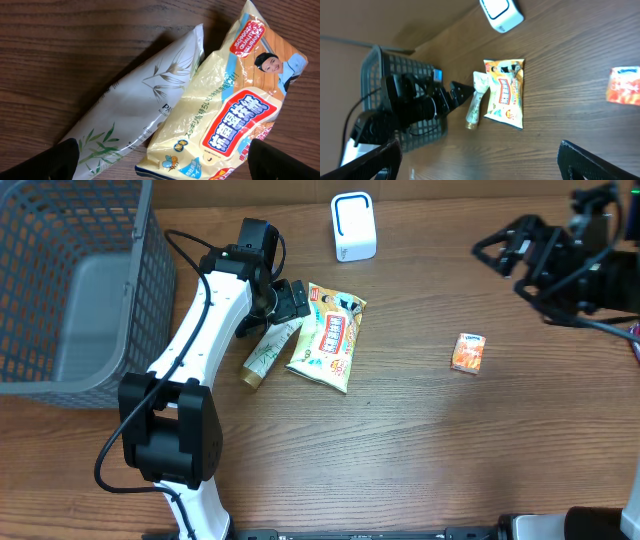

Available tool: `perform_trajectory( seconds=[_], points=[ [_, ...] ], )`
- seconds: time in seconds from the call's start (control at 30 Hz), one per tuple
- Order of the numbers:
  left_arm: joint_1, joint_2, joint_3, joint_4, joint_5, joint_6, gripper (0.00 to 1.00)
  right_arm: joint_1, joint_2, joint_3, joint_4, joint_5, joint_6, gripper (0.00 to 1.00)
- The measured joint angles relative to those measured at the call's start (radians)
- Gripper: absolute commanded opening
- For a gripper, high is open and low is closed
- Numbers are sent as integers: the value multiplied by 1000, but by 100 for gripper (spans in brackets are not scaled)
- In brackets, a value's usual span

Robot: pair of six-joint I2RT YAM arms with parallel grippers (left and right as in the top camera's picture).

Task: Scan the item barcode
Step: 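Swing the right gripper back toward the yellow snack bag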

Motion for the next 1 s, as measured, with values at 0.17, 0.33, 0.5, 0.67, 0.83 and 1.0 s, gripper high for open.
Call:
perform_trajectory(
  seconds=[0.17, 0.33, 0.5, 0.67, 0.83, 1.0],
  points=[
    [0, 0, 0, 0, 0, 0, 100, 129, 44, 0, 79, 47, 21, 100],
    [0, 0, 0, 0, 0, 0, 100, 208, 113, -1, 172, 55, 27, 100],
    [0, 0, 0, 0, 0, 0, 100, 214, 144, -1, 199, 54, 36, 100],
    [0, 0, 0, 0, 0, 0, 100, 239, 174, -12, 208, 55, 45, 100],
    [0, 0, 0, 0, 0, 0, 100, 323, 257, -57, 254, 55, 50, 100],
    [0, 0, 0, 0, 0, 0, 100, 365, 310, -74, 294, 54, 50, 100]
  ],
)
